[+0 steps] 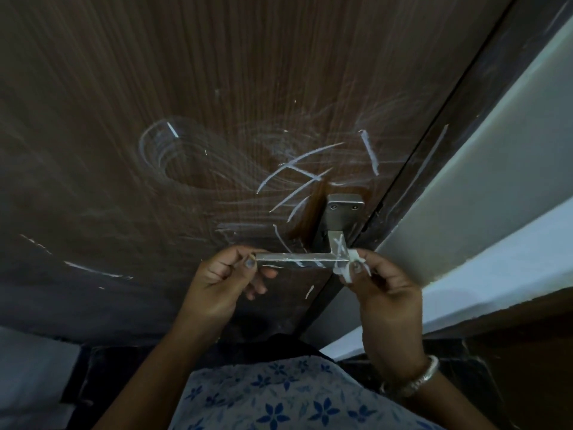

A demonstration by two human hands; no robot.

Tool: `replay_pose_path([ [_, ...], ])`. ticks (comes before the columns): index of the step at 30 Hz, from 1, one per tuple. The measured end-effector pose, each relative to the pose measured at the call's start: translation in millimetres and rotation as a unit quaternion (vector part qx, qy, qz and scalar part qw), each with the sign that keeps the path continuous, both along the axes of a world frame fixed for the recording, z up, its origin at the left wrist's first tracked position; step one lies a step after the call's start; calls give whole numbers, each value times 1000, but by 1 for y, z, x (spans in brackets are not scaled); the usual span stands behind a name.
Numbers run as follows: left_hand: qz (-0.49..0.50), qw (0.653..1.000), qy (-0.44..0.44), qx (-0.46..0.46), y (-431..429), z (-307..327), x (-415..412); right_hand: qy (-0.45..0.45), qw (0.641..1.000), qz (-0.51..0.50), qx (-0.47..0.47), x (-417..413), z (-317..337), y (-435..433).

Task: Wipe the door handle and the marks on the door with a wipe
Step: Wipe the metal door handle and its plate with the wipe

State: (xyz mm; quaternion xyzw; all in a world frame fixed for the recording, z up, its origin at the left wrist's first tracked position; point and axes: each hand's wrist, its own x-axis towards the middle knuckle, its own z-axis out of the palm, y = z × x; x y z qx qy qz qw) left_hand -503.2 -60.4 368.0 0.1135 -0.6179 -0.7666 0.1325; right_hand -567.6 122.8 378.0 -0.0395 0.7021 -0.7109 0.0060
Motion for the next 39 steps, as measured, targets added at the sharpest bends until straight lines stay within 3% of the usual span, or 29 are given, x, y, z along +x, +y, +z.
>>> replay_pose_path([
  [8, 6, 1000, -9, -12, -1, 3, 0, 6, 1000, -24, 10, -14, 5, -12],
  [17, 12, 1000, -6, -12, -2, 3, 0, 9, 999, 19, 39, 8, 6, 11],
  [22, 18, 999, -12, -49, -4, 5, 2, 110, 993, -7, 51, 8, 25, 11],
  [25, 8, 999, -14, -46, -5, 5, 5, 233, 962, 13, 142, 0, 41, 13],
  [29, 1, 1000, -7, -20, -5, 6, 7, 383, 884, 19, 268, -9, 56, 18],
  [32, 2, 1000, -11, -16, -4, 8, 9, 439, 828, 17, 348, -13, 61, 12],
  [39, -13, 1000, -10, -20, -4, 6, 13, 370, 866, 9, 338, -18, 43, 7],
])
